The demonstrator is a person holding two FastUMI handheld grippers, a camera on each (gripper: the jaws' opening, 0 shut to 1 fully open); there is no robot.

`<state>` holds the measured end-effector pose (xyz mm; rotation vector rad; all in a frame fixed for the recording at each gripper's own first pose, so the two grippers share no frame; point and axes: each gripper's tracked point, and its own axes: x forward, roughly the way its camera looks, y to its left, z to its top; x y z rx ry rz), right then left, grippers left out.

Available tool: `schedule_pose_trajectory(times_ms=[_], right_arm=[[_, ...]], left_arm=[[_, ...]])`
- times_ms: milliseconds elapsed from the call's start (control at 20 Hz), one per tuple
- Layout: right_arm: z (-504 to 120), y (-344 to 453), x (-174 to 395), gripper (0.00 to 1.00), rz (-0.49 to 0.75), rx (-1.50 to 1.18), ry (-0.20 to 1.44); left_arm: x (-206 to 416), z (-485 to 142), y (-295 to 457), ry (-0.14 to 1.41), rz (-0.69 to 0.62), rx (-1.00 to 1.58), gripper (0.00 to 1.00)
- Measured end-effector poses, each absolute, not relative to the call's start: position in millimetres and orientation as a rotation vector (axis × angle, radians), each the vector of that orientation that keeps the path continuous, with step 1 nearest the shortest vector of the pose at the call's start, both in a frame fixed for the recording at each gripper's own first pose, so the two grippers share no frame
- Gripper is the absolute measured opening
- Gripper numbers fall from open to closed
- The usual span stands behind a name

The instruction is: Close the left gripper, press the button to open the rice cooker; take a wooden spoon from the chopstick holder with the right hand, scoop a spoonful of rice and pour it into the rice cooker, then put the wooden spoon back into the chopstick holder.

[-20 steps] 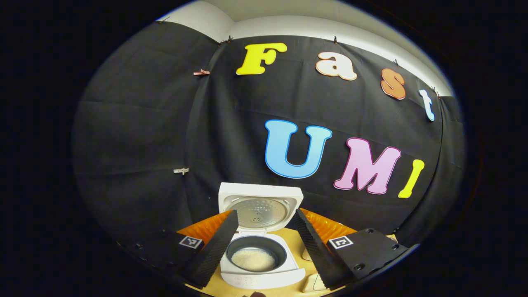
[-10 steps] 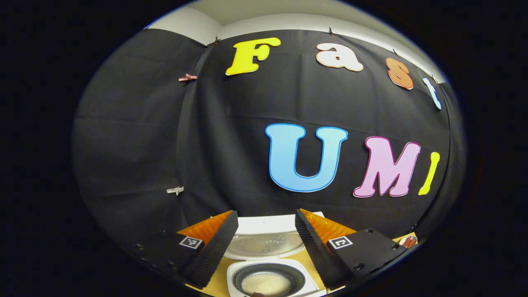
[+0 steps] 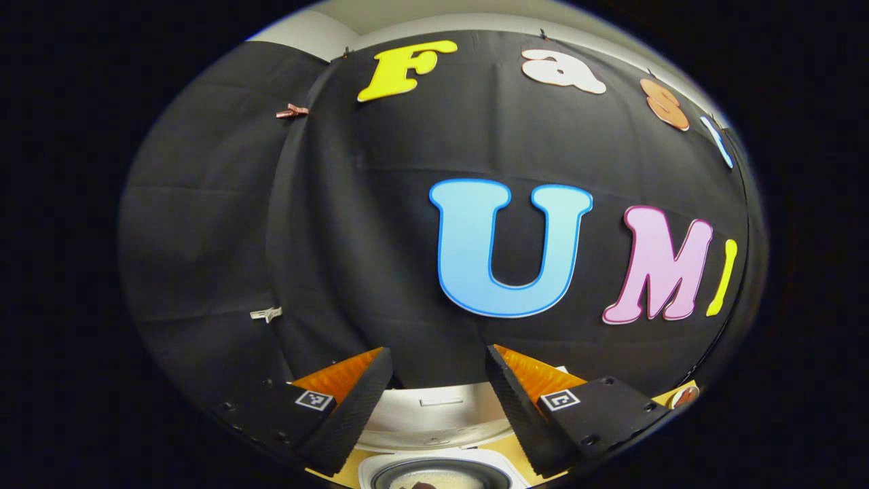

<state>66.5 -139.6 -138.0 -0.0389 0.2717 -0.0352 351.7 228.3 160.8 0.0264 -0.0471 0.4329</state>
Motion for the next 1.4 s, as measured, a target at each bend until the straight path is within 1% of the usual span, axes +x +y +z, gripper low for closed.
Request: schedule_pose_trajectory(times_ms=[100,150,250,450,700,850,1100,1250,1400], right_arm=[[-137,-137,66,0.98,-0.031,-0.037,0.267],[-137,-135,65,0.98,-0.024,-0.041,0.268],[-143,-133,64,0.98,-0.014,-0.047,0.274],[-152,-128,64,0.98,0.005,-0.024,0.292],[-163,-116,64,0.98,0.066,0.005,0.316],[-168,-109,64,0.98,0.104,0.017,0.326],[-185,-103,58,0.98,0.162,0.021,0.365],[-195,-104,53,0.98,0.182,0.034,0.394],[-198,-108,50,0.98,0.195,0.028,0.399]], left_arm=[[353,162,231,-0.045,0.446,0.032,0.96],[353,157,229,-0.027,0.446,0.045,0.95],[349,151,224,0.026,0.464,0.086,0.96],[326,140,205,0.091,0.472,0.052,0.99],[291,114,179,0.176,0.47,0.056,0.99],[270,92,156,0.218,0.452,0.036,0.99],[242,37,135,0.278,0.454,-0.004,0.98],[231,2,129,0.308,0.467,-0.042,0.98],[228,-27,128,0.344,0.484,-0.016,0.98]])
